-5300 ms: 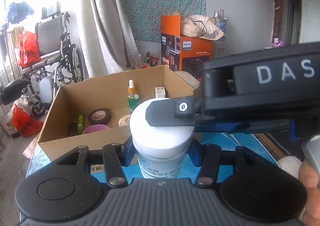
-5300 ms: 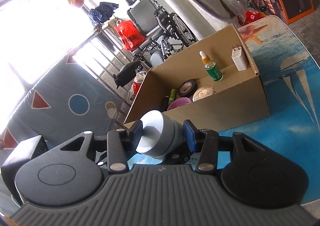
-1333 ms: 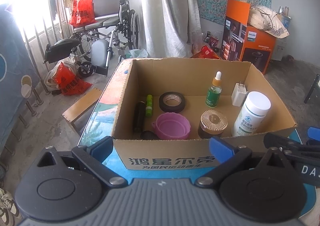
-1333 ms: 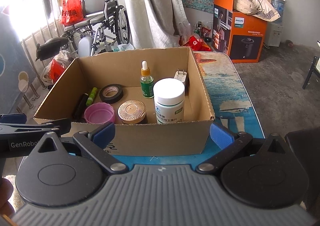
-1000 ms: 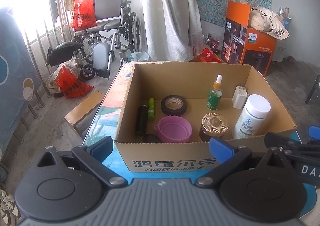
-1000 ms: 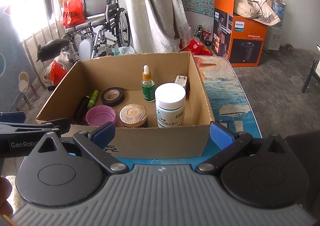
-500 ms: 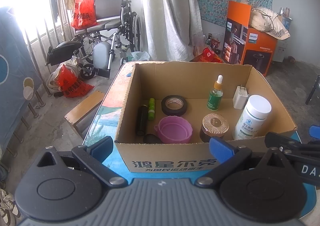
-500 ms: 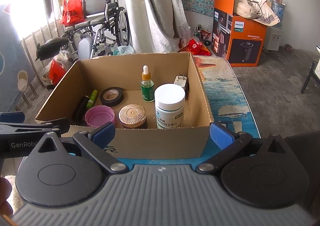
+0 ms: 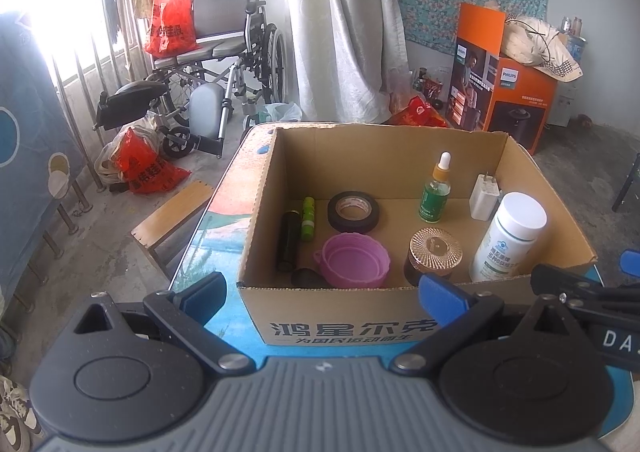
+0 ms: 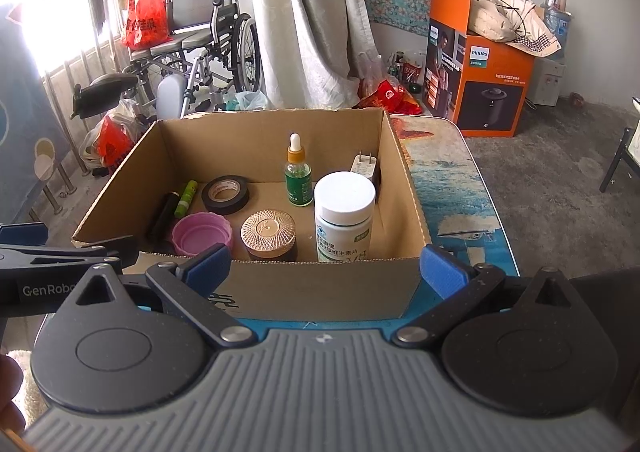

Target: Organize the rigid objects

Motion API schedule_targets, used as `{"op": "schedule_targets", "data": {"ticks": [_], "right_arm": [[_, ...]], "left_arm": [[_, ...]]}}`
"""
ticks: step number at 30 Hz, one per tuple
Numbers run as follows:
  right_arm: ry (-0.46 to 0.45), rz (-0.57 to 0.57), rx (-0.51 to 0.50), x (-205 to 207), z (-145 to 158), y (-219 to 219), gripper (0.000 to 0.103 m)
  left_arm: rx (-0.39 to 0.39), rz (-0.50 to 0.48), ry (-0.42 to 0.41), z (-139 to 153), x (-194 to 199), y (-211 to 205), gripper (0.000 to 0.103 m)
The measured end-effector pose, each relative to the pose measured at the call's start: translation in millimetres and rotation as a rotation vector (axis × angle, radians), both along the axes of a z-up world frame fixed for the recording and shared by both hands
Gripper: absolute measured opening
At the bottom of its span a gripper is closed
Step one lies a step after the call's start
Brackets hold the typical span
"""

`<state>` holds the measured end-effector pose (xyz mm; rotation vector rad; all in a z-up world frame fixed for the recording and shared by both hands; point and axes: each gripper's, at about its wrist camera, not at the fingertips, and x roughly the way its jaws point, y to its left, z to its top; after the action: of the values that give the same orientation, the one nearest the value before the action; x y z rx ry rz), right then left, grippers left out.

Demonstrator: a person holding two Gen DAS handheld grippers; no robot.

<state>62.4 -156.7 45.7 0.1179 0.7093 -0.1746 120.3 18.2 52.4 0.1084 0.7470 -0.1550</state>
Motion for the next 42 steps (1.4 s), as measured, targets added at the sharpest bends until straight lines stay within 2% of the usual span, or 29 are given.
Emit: {"op": "schedule_targets", "data": {"ticks": [42], "right_arm": [[0.006,-0.008,0.004,0.3,-1.5,-0.4,0.102]], "left_arm": [[0.003,0.005,0.001,0.7,-1.6,-1.2,0.103]]}}
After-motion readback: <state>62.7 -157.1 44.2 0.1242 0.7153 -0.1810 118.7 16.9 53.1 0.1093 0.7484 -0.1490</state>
